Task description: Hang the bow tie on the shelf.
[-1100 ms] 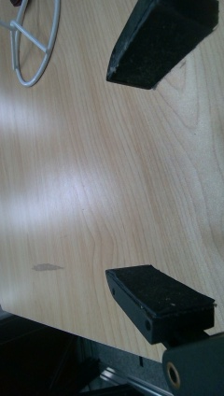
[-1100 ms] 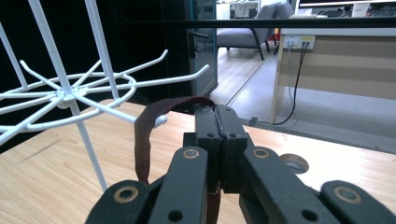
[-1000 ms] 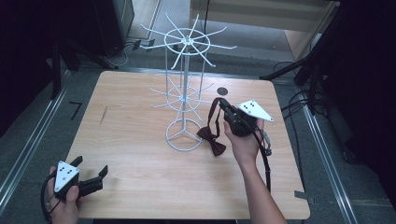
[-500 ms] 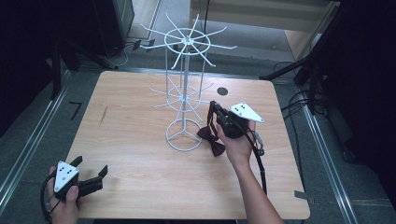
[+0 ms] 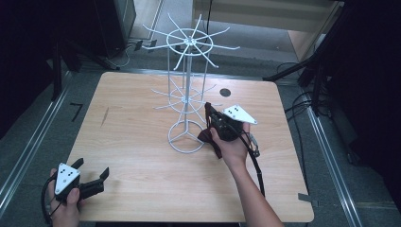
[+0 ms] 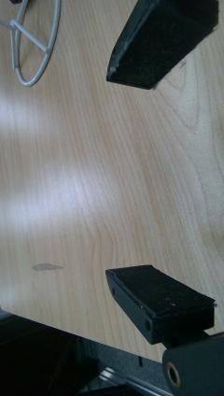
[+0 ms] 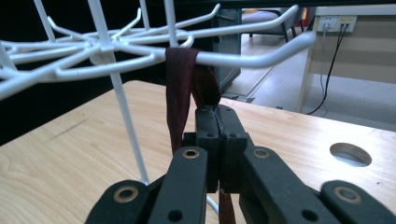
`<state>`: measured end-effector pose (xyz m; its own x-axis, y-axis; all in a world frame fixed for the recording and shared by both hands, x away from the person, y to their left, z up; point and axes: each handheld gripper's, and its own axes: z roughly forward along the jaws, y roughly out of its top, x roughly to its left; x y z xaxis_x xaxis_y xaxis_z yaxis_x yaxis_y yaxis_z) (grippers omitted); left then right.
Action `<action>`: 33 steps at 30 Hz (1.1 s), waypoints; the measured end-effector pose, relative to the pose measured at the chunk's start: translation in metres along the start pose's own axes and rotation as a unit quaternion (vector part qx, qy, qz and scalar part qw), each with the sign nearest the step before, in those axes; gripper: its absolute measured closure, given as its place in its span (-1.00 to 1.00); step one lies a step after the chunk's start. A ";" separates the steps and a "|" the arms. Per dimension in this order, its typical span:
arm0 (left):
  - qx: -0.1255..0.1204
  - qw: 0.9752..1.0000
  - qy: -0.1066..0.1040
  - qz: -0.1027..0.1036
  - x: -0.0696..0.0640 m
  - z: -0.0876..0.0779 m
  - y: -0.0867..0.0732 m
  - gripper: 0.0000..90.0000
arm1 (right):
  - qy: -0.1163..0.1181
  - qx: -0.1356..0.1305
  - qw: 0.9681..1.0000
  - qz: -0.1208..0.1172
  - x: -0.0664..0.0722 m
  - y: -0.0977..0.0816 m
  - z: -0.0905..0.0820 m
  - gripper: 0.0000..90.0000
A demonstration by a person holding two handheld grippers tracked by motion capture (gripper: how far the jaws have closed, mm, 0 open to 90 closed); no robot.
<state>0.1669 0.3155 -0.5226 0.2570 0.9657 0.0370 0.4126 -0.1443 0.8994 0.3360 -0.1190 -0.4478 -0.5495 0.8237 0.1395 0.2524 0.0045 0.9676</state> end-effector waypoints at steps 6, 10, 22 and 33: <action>0.000 1.000 0.000 -0.001 0.000 0.000 0.000 -0.85 | 0.001 0.002 1.000 -0.001 -0.002 0.000 -0.001 0.98; 0.000 1.000 -0.002 -0.002 0.000 0.000 0.000 -0.85 | 0.002 -0.003 1.000 0.009 -0.007 0.002 -0.005 0.89; 0.021 1.000 -0.010 -0.014 0.003 0.007 0.003 -0.85 | -0.028 -0.012 0.999 -0.022 -0.026 -0.001 -0.027 0.11; 0.067 0.997 0.020 -0.035 0.007 0.023 0.010 -0.85 | -0.041 -0.021 0.999 -0.029 -0.044 -0.011 -0.056 -0.06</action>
<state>0.1928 0.3163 -0.5232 0.1891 0.9820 -0.0030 0.5423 -0.1018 0.8340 0.3125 -0.1869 -0.4532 -0.4944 0.8666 0.0675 0.1885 0.0310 0.9816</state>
